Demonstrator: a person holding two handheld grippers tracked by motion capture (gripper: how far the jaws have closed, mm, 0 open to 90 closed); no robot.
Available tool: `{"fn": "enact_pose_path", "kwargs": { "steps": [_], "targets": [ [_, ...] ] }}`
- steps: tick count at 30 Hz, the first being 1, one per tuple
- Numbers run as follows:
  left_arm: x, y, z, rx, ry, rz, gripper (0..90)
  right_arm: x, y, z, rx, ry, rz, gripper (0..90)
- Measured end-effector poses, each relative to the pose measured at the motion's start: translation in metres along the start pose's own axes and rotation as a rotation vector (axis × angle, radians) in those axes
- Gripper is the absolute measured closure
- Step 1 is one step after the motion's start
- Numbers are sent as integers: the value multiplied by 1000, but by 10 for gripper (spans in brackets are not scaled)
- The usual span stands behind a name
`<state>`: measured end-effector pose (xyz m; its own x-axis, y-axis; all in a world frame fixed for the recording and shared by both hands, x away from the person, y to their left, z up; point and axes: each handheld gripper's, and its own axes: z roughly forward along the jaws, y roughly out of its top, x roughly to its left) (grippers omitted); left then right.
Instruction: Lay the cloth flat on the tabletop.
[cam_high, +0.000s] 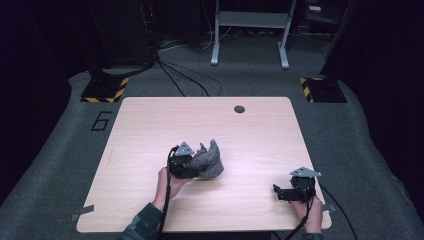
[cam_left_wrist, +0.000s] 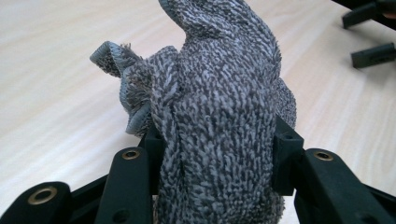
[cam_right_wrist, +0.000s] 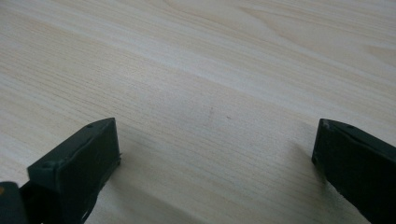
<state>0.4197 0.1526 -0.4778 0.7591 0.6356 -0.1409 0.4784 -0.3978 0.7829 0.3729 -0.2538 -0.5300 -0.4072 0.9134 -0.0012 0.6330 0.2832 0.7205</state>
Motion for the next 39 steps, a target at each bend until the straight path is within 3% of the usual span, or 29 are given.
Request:
{"fn": "enact_pose_path", "kwargs": {
  "steps": [5, 9, 11, 14, 21, 25, 26, 28, 30, 33, 34, 37, 38, 39],
  "targets": [
    [-13, -5, 16, 27, -8, 13, 506, 0, 0, 0, 0, 0, 0, 3],
    [-17, -10, 30, 83, -2, 35, 351, 0, 0, 0, 0, 1, 0, 3],
    [-15, -11, 26, 69, -8, 2, 260, 0, 0, 0, 0, 0, 0, 3],
    [-15, -11, 19, 45, -3, 10, 161, 0, 0, 0, 0, 0, 0, 4],
    [-3, -10, -9, 8, 23, -6, 149, -1, 2, 0, 10, 0, -13, 9],
    [5, -7, -20, -14, 43, -13, 150, 1, 4, -1, 25, 2, 7, 40],
    [9, -4, -25, -22, 60, -25, 151, 0, 7, -2, 5, 47, 40, 52],
    [14, 0, -28, -28, 81, -15, 154, 5, 12, -4, -14, 65, 65, 61],
    [18, 5, -28, -23, 78, -23, 163, 15, 21, -6, -38, 107, 61, 79],
    [22, 9, -25, -18, 84, -18, 182, 25, 30, -7, -52, 132, 47, 96],
    [25, 12, -21, -11, 86, -25, 192, 37, 41, -6, -50, 173, 22, 119],
    [30, 14, -16, 2, 76, -39, 210, 49, 51, -4, -55, 209, 8, 138],
    [33, 17, -11, 11, 78, -43, 214, 62, 63, 2, -57, 242, -12, 145],
    [35, 18, -10, 17, 75, -51, 216, 66, 66, 3, -54, 248, -19, 147]
  ]
}}
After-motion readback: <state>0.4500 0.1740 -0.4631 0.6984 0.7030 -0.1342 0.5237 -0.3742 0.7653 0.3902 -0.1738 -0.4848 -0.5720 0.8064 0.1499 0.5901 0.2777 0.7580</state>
